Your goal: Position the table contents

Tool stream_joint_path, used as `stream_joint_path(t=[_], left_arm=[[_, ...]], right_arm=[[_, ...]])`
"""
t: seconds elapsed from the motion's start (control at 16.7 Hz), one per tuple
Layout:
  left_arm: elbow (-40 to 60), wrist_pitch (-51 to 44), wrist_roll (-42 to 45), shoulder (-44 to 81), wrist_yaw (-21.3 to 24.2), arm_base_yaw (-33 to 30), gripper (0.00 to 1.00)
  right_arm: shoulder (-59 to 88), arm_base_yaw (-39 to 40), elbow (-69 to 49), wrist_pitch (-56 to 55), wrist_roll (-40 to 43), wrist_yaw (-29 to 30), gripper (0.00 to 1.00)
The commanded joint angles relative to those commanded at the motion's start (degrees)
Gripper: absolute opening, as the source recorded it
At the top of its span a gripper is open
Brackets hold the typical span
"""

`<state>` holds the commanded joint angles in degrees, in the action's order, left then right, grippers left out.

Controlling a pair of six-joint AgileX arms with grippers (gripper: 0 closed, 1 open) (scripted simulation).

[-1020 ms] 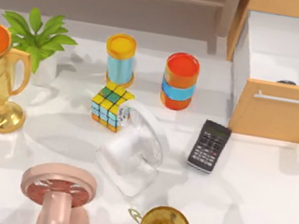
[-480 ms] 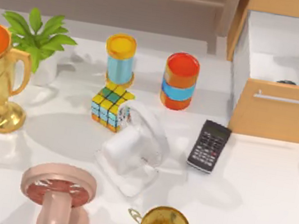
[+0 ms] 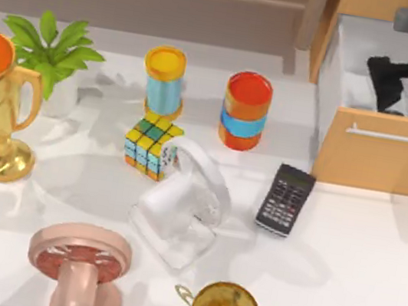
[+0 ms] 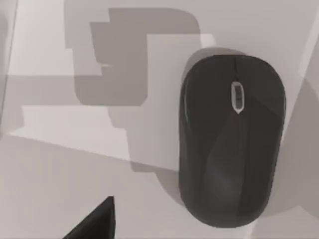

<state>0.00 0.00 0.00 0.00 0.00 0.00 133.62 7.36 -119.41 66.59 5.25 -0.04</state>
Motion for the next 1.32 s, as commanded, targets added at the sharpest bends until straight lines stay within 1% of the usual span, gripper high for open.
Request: stream_joint_path(t=[0.24,0.6,0.96,1.32], left_arm=[[0.0,0.0,0.0,0.0,0.0,0.0,1.0],[0.0,0.0,0.0,0.0,0.0,0.0,1.0],[0.0,0.0,0.0,0.0,0.0,0.0,1.0],[0.0,0.0,0.0,0.0,0.0,0.0,1.0]], right_arm=[[5.42,-0.1,-4.77,2.82,0.01,-0.02,1.0],[5.28,-0.28,-4.26,2.45,0.04,0.0,1.0],[5.58,0.04,-1.31,-0.77,-0.04,0.05,1.0],[6.98,-0.05,-0.81,-2.7,-0.05,0.01,1.0]])
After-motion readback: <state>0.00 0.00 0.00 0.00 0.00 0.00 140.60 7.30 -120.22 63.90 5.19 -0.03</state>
